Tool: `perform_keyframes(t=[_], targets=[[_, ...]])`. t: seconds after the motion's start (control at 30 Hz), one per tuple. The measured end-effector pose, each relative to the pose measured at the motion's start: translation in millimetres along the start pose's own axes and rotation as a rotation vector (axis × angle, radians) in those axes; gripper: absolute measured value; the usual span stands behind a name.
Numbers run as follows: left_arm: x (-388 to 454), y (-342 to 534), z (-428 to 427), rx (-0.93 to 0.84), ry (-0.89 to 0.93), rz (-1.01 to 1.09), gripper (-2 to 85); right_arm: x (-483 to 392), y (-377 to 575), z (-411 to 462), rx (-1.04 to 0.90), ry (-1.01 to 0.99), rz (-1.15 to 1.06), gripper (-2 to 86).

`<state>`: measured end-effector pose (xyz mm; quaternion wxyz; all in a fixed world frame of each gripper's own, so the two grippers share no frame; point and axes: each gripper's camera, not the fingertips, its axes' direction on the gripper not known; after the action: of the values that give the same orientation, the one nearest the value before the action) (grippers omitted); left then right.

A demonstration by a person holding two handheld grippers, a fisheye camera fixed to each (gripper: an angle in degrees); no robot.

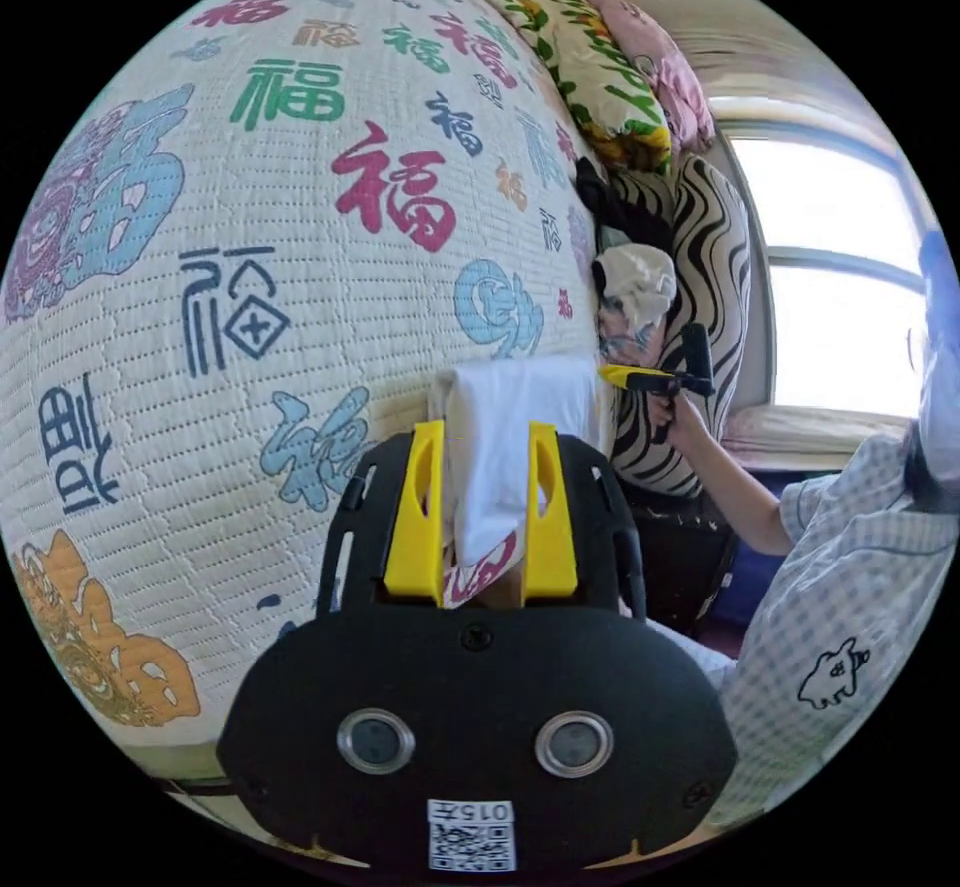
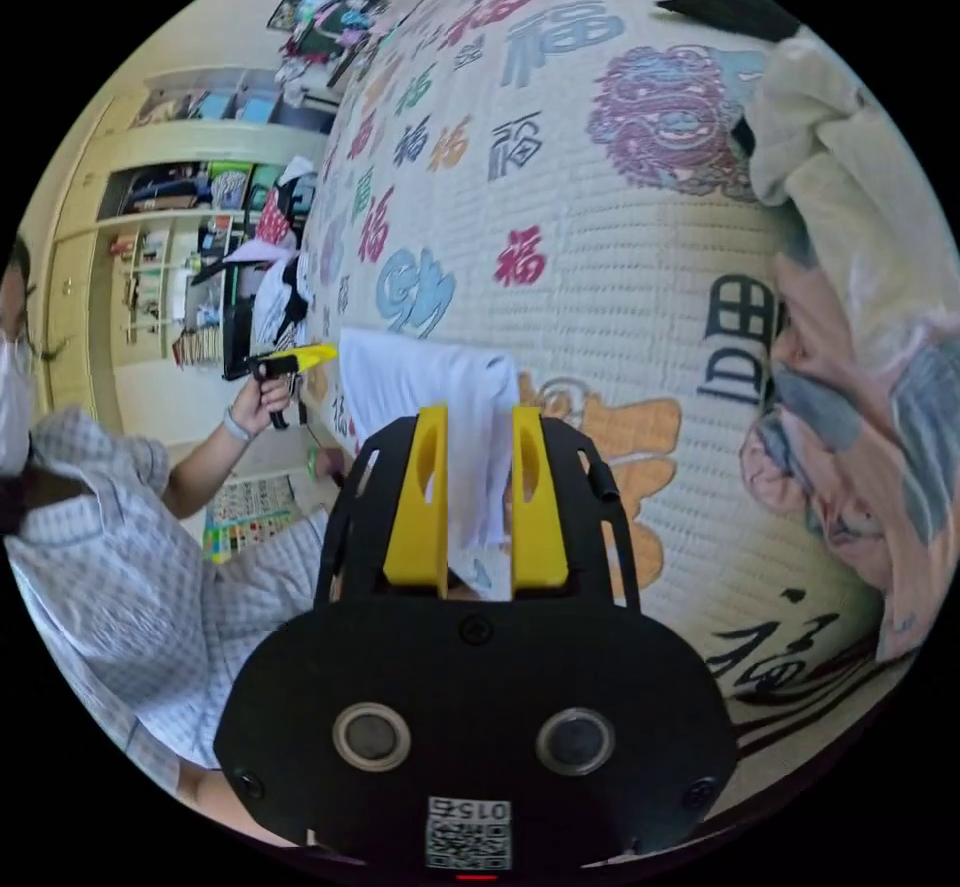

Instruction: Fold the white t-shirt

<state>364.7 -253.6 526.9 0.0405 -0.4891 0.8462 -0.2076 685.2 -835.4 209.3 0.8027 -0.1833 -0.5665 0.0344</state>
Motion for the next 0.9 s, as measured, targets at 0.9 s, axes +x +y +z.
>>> perform_keyframes(t=[0.9], targets=[[-5, 97, -46, -0.201, -0.162, 0.007, -0.1, -74, -32, 91, -0.213, 0.155, -0.043, -0.2]])
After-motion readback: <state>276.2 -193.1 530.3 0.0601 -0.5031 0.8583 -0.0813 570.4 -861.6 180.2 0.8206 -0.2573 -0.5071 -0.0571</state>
